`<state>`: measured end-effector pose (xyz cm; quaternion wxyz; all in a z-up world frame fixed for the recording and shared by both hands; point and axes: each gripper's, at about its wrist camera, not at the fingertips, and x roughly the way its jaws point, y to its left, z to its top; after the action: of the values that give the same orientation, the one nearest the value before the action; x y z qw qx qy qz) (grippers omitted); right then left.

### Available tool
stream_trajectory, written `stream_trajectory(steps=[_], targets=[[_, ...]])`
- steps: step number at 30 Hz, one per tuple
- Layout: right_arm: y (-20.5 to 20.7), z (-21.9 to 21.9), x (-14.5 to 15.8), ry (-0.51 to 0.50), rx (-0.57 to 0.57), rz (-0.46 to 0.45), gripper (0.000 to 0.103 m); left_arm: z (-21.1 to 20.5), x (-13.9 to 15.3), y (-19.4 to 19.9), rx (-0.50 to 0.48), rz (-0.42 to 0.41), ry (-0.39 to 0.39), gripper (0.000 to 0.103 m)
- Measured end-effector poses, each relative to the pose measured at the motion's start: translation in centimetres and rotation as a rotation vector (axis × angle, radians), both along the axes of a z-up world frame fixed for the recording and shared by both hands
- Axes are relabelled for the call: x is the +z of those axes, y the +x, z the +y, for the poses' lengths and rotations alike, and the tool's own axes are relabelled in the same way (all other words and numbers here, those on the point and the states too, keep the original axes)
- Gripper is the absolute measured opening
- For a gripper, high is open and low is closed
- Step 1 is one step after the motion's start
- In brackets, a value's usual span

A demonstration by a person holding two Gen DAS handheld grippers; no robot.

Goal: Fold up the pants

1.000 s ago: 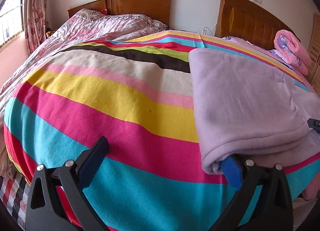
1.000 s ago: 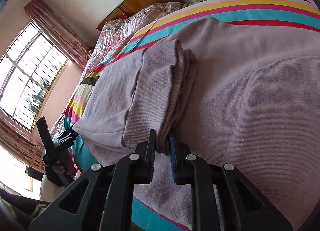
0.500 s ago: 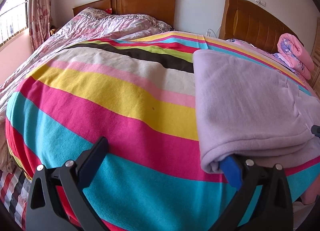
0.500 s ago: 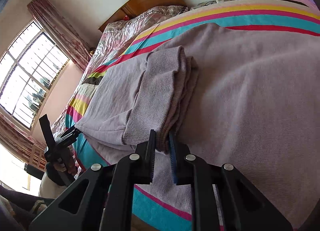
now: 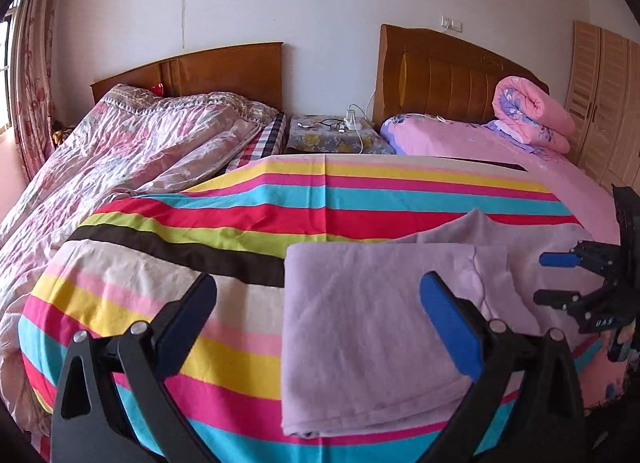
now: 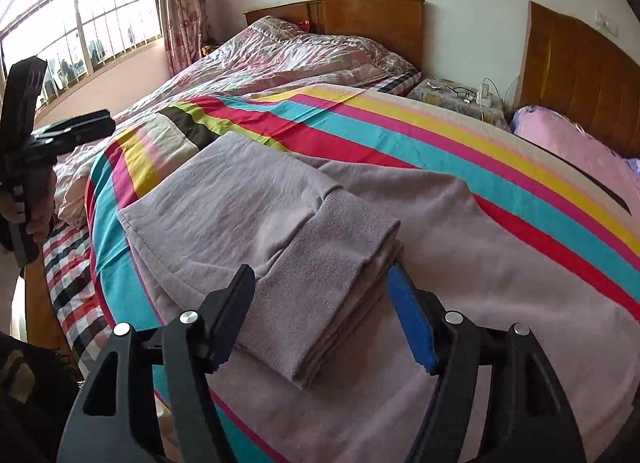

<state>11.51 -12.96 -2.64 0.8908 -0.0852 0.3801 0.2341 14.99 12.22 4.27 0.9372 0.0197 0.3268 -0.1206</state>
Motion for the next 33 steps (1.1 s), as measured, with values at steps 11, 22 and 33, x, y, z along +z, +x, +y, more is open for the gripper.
stream_trajectory(steps=[11,22,33], targets=[[6.4,1.5,-4.6,-0.072,0.135,0.051,0.070,-7.4,-10.4,11.0,0.031,0.188,0.240,0.102],[4.1,0.9,-5.2,-0.061,0.120,0.080,0.077,-6.4,-10.8,10.5,0.057,0.161,0.227,0.102],[0.8,-1.5,-5.3,-0.117,0.032,0.101,0.081,-6.3,-10.9,10.6,0.059,0.165,0.217,0.102]])
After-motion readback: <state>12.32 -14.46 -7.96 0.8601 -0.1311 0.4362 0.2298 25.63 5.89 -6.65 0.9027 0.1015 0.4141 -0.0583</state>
